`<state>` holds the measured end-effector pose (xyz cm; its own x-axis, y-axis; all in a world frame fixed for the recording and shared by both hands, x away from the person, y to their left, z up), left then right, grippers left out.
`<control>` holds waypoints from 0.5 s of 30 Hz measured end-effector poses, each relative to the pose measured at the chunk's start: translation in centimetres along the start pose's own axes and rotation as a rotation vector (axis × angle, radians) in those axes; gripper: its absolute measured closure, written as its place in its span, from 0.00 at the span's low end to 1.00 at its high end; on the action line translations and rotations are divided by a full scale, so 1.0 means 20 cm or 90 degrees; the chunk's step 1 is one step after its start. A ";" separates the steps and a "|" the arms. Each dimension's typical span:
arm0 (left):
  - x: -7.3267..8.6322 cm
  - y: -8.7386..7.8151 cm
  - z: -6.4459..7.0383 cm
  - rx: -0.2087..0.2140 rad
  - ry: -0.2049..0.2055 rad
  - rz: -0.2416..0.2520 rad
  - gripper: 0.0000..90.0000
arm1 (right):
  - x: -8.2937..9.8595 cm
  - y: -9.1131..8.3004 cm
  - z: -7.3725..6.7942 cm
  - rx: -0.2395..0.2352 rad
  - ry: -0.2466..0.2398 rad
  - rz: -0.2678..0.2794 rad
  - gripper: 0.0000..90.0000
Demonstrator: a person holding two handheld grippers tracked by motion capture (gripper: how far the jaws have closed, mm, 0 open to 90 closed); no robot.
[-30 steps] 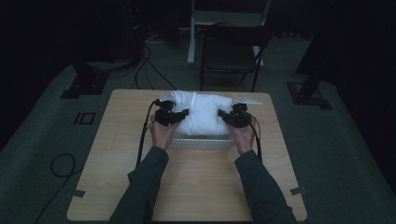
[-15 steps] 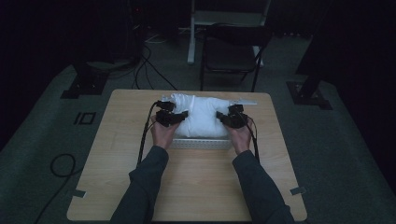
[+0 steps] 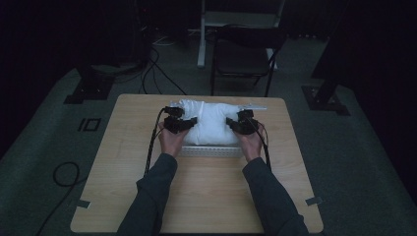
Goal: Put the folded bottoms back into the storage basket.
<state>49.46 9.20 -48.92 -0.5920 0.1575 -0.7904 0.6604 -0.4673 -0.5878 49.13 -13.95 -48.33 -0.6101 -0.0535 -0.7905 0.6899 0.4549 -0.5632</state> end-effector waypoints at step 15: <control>0.03 0.03 0.01 -0.032 0.033 -0.022 0.59 | 0.04 0.03 -0.01 0.013 -0.012 -0.019 0.79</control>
<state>49.43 8.90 -49.84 -0.5914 0.2182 -0.7763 0.6630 -0.4165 -0.6221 49.03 -13.52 -49.25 -0.6231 -0.0840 -0.7776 0.6795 0.4342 -0.5914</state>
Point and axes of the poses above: each handheld gripper's, and its own axes: y roughly forward along the jaws, x roughly out of its underside, z roughly to its right, the point moved 4 cm from there along y, roughly forward along the jaws, and after that the axes turned 5 degrees about y, right-handed, at the moved point
